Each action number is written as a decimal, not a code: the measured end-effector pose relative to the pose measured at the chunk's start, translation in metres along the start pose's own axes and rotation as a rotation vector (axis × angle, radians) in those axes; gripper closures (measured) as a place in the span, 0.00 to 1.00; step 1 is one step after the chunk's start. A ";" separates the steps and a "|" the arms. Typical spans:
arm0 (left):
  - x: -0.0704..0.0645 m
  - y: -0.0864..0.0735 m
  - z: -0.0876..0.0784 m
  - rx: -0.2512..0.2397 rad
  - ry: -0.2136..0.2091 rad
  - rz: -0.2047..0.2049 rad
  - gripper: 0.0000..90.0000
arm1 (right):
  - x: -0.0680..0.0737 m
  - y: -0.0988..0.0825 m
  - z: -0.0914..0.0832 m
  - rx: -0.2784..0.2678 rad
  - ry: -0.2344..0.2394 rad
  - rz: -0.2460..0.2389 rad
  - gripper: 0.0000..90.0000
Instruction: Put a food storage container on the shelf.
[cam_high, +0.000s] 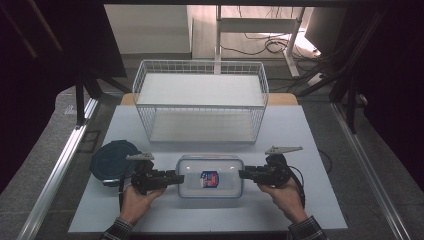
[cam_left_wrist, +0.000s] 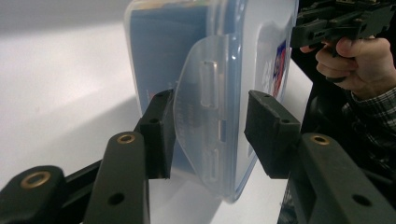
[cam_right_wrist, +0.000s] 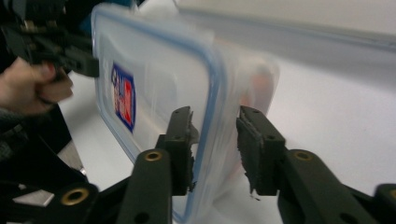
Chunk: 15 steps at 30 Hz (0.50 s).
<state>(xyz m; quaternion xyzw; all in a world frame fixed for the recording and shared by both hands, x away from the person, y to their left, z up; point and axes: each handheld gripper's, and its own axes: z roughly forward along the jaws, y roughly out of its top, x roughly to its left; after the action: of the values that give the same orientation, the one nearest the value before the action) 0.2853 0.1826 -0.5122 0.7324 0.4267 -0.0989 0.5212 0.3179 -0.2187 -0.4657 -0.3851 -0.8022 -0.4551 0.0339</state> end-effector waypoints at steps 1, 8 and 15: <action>0.002 -0.001 0.000 -0.004 -0.011 -0.003 0.59 | 0.000 -0.001 0.003 0.009 -0.002 -0.006 0.66; 0.005 -0.002 0.001 -0.009 -0.027 0.003 0.60 | -0.010 -0.005 0.017 0.025 0.029 0.022 0.48; 0.007 -0.003 0.002 -0.017 -0.036 -0.018 0.60 | -0.020 -0.006 0.021 0.048 0.117 0.086 0.52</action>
<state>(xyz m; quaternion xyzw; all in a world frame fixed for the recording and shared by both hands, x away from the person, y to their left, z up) 0.2879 0.1853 -0.5193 0.7222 0.4247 -0.1131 0.5342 0.3346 -0.2162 -0.4904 -0.3909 -0.7923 -0.4555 0.1095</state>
